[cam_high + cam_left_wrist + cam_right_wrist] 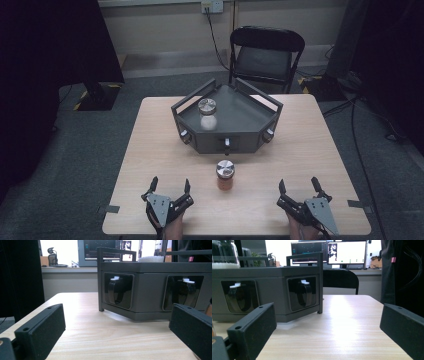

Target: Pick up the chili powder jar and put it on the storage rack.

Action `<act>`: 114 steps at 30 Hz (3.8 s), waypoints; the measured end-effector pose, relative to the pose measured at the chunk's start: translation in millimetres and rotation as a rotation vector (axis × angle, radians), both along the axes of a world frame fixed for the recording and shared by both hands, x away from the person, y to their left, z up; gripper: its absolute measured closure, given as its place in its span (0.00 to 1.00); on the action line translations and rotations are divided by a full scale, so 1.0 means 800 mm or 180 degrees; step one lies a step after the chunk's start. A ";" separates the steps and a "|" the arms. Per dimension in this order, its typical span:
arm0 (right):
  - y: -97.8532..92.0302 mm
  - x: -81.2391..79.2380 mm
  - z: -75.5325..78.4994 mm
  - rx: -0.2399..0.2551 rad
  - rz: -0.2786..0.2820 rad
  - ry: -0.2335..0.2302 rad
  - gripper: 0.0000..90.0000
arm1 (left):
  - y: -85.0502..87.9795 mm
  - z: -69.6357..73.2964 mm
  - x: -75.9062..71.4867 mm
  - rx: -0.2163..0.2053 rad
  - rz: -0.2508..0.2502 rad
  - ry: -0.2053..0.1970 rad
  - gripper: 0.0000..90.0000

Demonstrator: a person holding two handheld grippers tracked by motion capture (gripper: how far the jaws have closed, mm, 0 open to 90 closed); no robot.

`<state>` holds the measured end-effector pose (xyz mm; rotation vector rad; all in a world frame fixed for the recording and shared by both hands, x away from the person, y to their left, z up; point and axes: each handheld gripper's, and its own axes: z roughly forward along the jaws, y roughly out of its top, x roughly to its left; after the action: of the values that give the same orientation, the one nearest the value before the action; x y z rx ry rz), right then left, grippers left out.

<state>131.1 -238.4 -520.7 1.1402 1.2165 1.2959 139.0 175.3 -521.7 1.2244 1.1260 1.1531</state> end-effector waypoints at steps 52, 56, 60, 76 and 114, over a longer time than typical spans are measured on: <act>0.101 0.079 0.063 -0.0053 0.1294 0.0211 0.05 | -0.001 0.000 0.000 0.0002 0.0016 0.0000 0.00; 0.114 0.081 0.064 -0.0167 0.1375 0.0281 0.07 | -0.001 0.000 0.000 0.0002 0.0017 0.0000 0.00; 0.122 0.082 0.063 -0.0216 0.1412 0.0349 0.09 | -0.001 0.000 0.000 0.0002 0.0020 0.0000 0.00; 0.133 0.085 0.057 -0.0165 0.1311 0.0561 0.24 | -0.002 0.000 0.000 0.0002 0.0036 0.0001 0.00; 0.133 0.085 0.050 -0.0081 0.1279 0.0515 0.38 | -0.003 0.000 0.000 0.0004 0.0045 0.0002 0.00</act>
<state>199.4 -131.7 -480.5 1.0297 1.6386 1.4985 138.8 172.9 -521.5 1.2195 1.1364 1.1643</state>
